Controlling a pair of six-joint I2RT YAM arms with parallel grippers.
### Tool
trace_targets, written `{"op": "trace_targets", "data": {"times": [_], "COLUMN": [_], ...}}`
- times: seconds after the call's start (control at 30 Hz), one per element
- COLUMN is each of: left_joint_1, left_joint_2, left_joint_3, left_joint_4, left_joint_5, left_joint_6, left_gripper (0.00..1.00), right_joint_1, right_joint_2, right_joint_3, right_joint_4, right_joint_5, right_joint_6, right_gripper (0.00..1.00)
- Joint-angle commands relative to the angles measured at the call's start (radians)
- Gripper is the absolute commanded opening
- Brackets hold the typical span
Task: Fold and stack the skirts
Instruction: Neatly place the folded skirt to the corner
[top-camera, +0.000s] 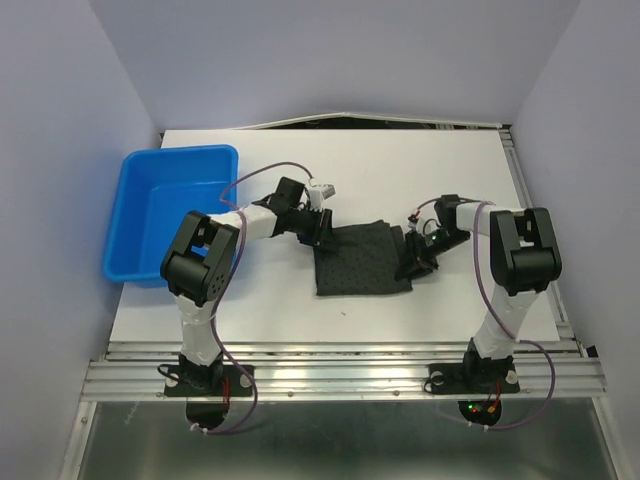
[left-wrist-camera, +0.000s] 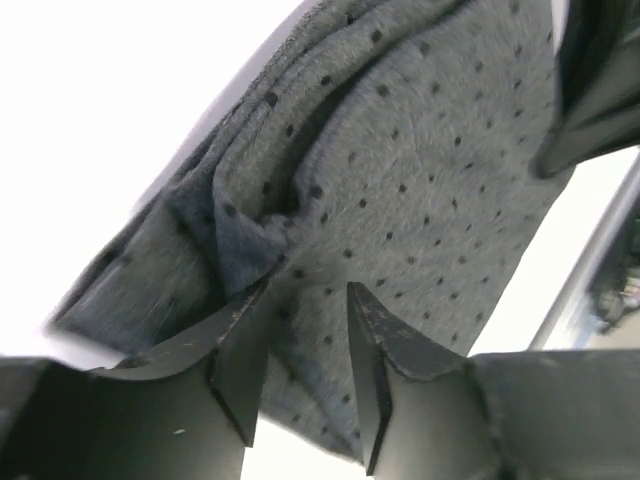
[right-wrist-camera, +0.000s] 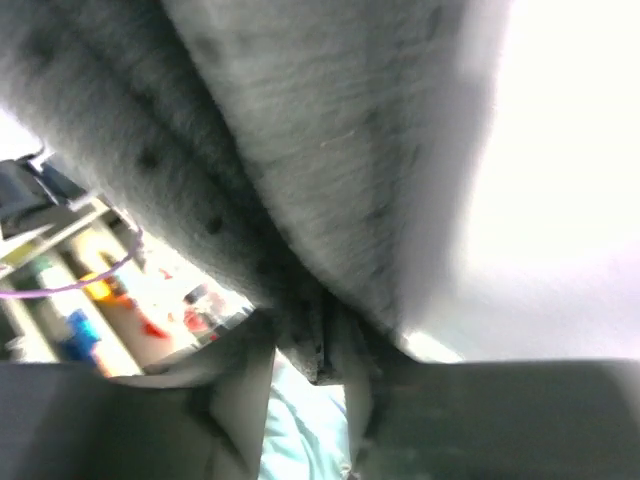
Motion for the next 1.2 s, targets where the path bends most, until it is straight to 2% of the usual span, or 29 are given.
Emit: {"op": "trace_targets", "data": {"times": [0.0, 0.03, 0.13, 0.2, 0.43, 0.5, 0.57, 0.6, 0.77, 0.93, 1.1, 1.17], "left_joint_1": [0.013, 0.013, 0.012, 0.008, 0.007, 0.007, 0.01, 0.012, 0.016, 0.025, 0.031, 0.036], "left_joint_2": [-0.126, -0.144, -0.223, -0.267, -0.448, -0.489, -0.518, -0.547, -0.609, -0.65, -0.687, -0.687], "left_joint_3": [0.002, 0.006, 0.024, 0.033, 0.064, 0.081, 0.082, 0.073, 0.052, 0.018, -0.04, -0.048], "left_joint_4": [-0.026, -0.031, -0.04, -0.045, -0.138, -0.166, -0.2, -0.21, -0.275, -0.336, -0.361, -0.364], "left_joint_5": [-0.145, -0.145, -0.132, -0.145, -0.332, -0.397, -0.429, -0.428, -0.437, -0.492, -0.521, -0.524], "left_joint_6": [0.117, 0.125, 0.147, 0.176, 0.234, 0.257, 0.275, 0.303, 0.331, 0.337, 0.343, 0.334], "left_gripper": [0.51, 0.57, 0.69, 0.71, 0.75, 0.77, 0.88, 0.98, 0.98, 0.98, 0.98, 0.98], "right_joint_1": [-0.019, -0.019, -0.019, -0.019, 0.007, 0.078, 0.144, 0.206, 0.355, 0.48, 0.48, 0.45], "right_joint_2": [-0.123, -0.142, -0.214, -0.248, -0.427, -0.455, -0.476, -0.478, -0.472, -0.351, -0.187, -0.144], "right_joint_3": [0.09, 0.104, 0.152, 0.176, 0.184, 0.163, 0.118, 0.1, 0.019, -0.05, -0.009, 0.002], "right_joint_4": [0.018, 0.015, 0.015, 0.028, 0.144, 0.157, 0.157, 0.159, 0.222, 0.343, 0.368, 0.355], "right_joint_5": [0.216, 0.234, 0.304, 0.33, 0.394, 0.422, 0.452, 0.483, 0.595, 0.75, 0.96, 0.943], "right_joint_6": [-0.01, 0.0, 0.009, 0.014, -0.005, -0.035, -0.078, -0.08, -0.046, 0.007, 0.055, 0.069], "right_gripper": [0.5, 0.71, 0.86, 0.91, 0.93, 0.93, 0.93, 0.93, 0.94, 0.96, 1.0, 1.0]}}
